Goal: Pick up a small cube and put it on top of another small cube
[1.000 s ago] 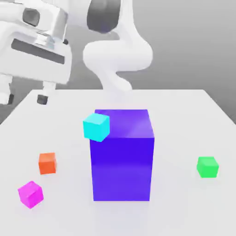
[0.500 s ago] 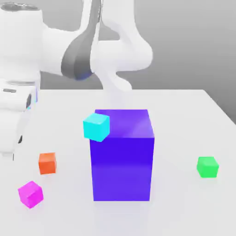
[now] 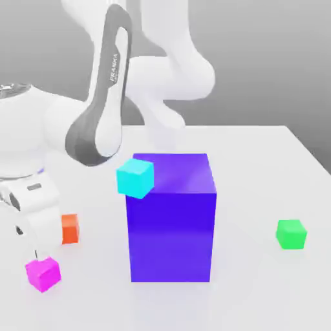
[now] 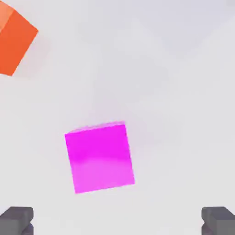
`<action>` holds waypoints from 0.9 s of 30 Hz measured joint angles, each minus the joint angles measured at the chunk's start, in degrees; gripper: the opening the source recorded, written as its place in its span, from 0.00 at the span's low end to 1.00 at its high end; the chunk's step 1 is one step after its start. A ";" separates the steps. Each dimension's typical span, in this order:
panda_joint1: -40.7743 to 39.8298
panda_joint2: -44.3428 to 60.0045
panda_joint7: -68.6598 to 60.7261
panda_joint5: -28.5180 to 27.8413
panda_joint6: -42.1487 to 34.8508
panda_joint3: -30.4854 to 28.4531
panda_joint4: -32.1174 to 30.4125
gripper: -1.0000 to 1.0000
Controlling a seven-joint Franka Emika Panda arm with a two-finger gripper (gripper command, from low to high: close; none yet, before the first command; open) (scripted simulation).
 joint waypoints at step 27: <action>3.40 5.95 13.76 -5.89 -10.19 1.16 9.70 0.00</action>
